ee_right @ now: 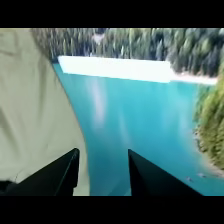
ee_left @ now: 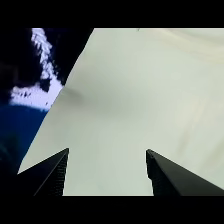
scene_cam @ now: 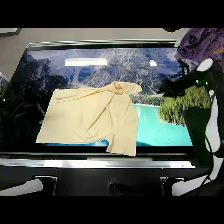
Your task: Fold the clothes and pants, and hang the long-sleeved shirts on hangers.
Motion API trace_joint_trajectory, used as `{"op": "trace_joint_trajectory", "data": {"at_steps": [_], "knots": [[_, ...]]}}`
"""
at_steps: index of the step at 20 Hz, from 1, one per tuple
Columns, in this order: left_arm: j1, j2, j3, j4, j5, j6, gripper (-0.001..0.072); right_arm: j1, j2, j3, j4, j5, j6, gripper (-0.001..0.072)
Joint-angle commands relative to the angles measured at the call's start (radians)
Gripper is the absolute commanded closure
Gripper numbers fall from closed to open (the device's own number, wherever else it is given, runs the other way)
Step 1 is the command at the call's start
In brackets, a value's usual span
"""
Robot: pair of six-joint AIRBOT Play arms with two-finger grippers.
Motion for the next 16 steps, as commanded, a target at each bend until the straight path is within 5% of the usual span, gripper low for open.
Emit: {"op": "trace_joint_trajectory", "data": {"at_steps": [1,8,13,16], "knots": [[0.047,0.129,-0.188,-0.023,0.005,0.015,0.0163,-0.042,0.064,-0.293,0.199,0.0,-0.157,0.036],[0.045,0.148,-0.224,-0.023,0.01,0.016,0.0163,0.115,0.051,-0.518,0.249,-0.256,-0.272,0.036],[0.045,0.147,-0.224,-0.023,0.043,0.015,0.0164,0.17,-0.002,-0.518,0.267,-0.277,-0.272,0.0371],[0.045,0.144,-0.224,-0.023,0.043,0.015,0.0163,0.17,-0.014,-0.518,0.281,-0.255,-0.272,0.0445]]}}
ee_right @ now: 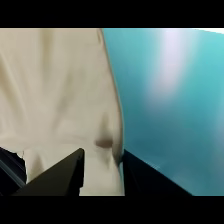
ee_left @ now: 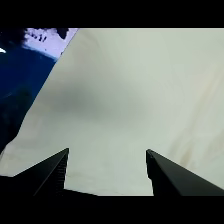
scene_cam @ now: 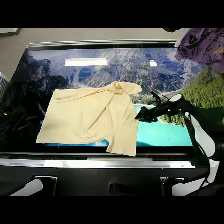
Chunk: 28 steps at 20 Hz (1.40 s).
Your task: Fold the clothes and pants, and hang the long-sleeved shirts on hangers.
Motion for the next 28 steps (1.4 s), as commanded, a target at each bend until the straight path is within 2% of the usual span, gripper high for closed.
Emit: {"op": "trace_joint_trajectory", "data": {"at_steps": [1,2,3,5,7,9,12,14,22,28], "knots": [[0.001,-0.002,-0.001,0.0,0.005,-0.001,0.0164,0.01,-0.016,-0.005,0.003,0.006,-0.007,0.0475],[0.001,-0.002,-0.001,0.0,-0.011,-0.003,0.0164,0.01,-0.016,-0.005,0.003,0.007,-0.007,0.0477],[0.001,-0.002,-0.002,0.005,-0.021,-0.027,0.0164,0.01,-0.016,-0.005,0.003,0.002,-0.007,0.0519],[0.006,0.002,-0.012,0.018,-0.021,-0.002,0.0163,0.01,-0.016,-0.005,0.003,-0.018,-0.006,0.0689],[0.067,0.014,-0.033,0.049,-0.024,0.048,0.0163,0.009,-0.014,-0.005,0.001,-0.022,0.0,0.0686],[0.199,0.021,-0.095,0.034,-0.023,0.131,0.0163,0.009,-0.014,-0.005,-0.006,-0.006,0.01,0.0686],[0.37,0.018,-0.231,-0.066,0.008,0.269,0.0163,0.009,-0.006,-0.005,-0.009,0.03,0.017,0.0686],[0.43,0.001,-0.303,-0.143,0.039,0.357,0.0163,0.009,0.012,-0.005,-0.01,0.033,0.017,0.0686],[0.407,-0.157,-0.341,-0.177,0.06,0.493,0.0163,0.009,0.051,-0.005,-0.016,0.008,0.015,0.0685],[0.317,-0.187,-0.339,-0.186,0.108,0.501,0.0163,0.009,0.064,-0.005,-0.016,0.008,0.012,0.0685]]}}
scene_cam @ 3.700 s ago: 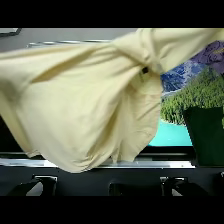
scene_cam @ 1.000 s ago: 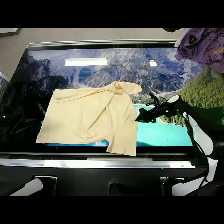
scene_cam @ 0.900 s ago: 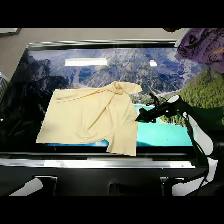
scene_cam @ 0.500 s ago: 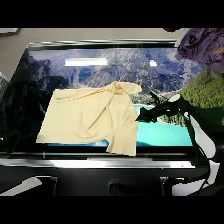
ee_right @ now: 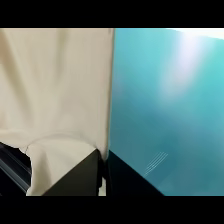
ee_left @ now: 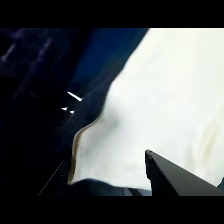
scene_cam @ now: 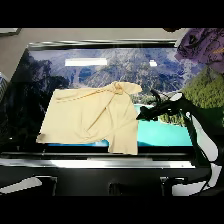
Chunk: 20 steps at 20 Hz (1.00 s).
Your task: Fold the clothes and pants, and hang the long-sleeved shirts on hangers.
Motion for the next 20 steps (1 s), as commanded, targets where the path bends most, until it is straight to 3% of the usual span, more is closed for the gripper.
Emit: {"op": "trace_joint_trajectory", "data": {"at_steps": [1,2,3,5,6,13,15,16,20], "knots": [[-0.051,-0.02,-0.002,0.016,0.052,0.013,0.0163,0.0,0.011,0.001,-0.001,-0.001,-0.003,0.0685],[-0.06,-0.022,-0.002,0.016,0.052,0.01,0.0165,0.0,0.014,0.001,-0.001,-0.001,-0.003,0.0685],[-0.064,-0.022,-0.002,0.016,0.047,0.01,0.0223,0.0,0.018,0.0,-0.001,-0.001,-0.003,0.0685],[-0.064,-0.021,-0.002,0.016,0.013,0.011,0.0436,0.0,0.026,0.0,-0.014,-0.002,-0.003,0.0685],[-0.064,-0.021,-0.002,0.016,-0.005,0.011,0.0474,0.0,0.031,0.001,-0.022,-0.002,-0.003,0.0685],[-0.064,-0.021,-0.002,0.016,-0.099,0.013,0.0474,0.0,0.043,0.001,-0.047,0.002,0.009,0.0686],[-0.064,-0.021,-0.002,0.016,-0.097,0.013,0.0629,0.0,0.043,0.001,-0.047,0.006,0.009,0.0686],[-0.064,-0.021,-0.002,0.016,-0.09,0.009,0.0668,0.0,0.043,0.0,-0.047,0.009,0.009,0.0686],[-0.064,-0.02,-0.001,-0.001,-0.069,-0.001,0.069,0.0,0.056,0.001,-0.047,0.012,0.008,0.0686]]}}
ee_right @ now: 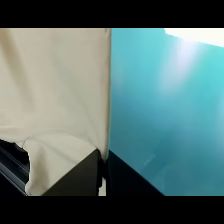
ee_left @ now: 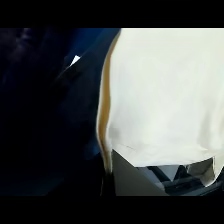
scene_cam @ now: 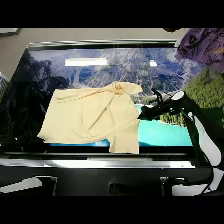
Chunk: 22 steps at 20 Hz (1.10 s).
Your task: Fold the clothes and pants, and hang the long-sleeved shirts on hangers.
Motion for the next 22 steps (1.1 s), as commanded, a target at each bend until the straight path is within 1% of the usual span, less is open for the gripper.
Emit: {"op": "trace_joint_trajectory", "data": {"at_steps": [1,3,5,6,9,11,13,14,15,17,18,19,22], "knots": [[-0.001,0.005,0.002,-0.05,0.014,-0.01,0.0691,0.0,0.026,0.001,0.001,-0.006,-0.002,0.0686],[-0.004,0.023,0.018,-0.156,0.014,-0.01,0.0692,0.0,0.07,0.027,0.0,-0.017,-0.006,0.0686],[-0.039,0.061,0.074,-0.261,0.017,-0.015,0.0693,0.0,0.114,0.111,-0.005,-0.018,-0.005,0.0687],[-0.073,0.085,0.127,-0.293,0.023,-0.041,0.0693,0.001,0.132,0.179,-0.005,-0.02,-0.004,0.0687],[-0.203,0.148,0.367,-0.294,0.071,-0.149,0.0694,0.001,0.163,0.456,-0.044,-0.014,0.041,0.0688],[-0.291,0.169,0.613,-0.235,0.107,-0.253,0.0694,0.001,0.181,0.672,-0.121,-0.002,0.083,0.0688],[-0.364,0.172,0.888,-0.093,0.11,-0.361,0.0694,0.001,0.215,0.882,-0.219,0.016,0.13,0.0688],[-0.398,0.174,1.038,0.008,0.109,-0.431,0.0694,0.001,0.24,0.967,-0.272,0.026,0.153,0.0688],[-0.426,0.179,1.168,0.097,0.108,-0.496,0.0694,0.001,0.29,1.015,-0.318,0.021,0.172,0.0688],[-0.461,0.198,1.395,0.234,0.085,-0.597,0.0694,0.001,0.428,1.013,-0.397,0.008,0.189,0.0688],[-0.467,0.222,1.465,0.269,0.072,-0.626,0.0694,0.001,0.493,1.012,-0.429,0.023,0.21,0.0687],[-0.466,0.264,1.479,0.282,0.069,-0.629,0.0694,0.001,0.559,1.012,-0.457,0.042,0.217,0.0687],[-0.466,0.438,1.375,0.332,0.065,-0.649,0.0694,0.001,0.715,1.012,-0.521,0.106,0.248,0.0687]]}}
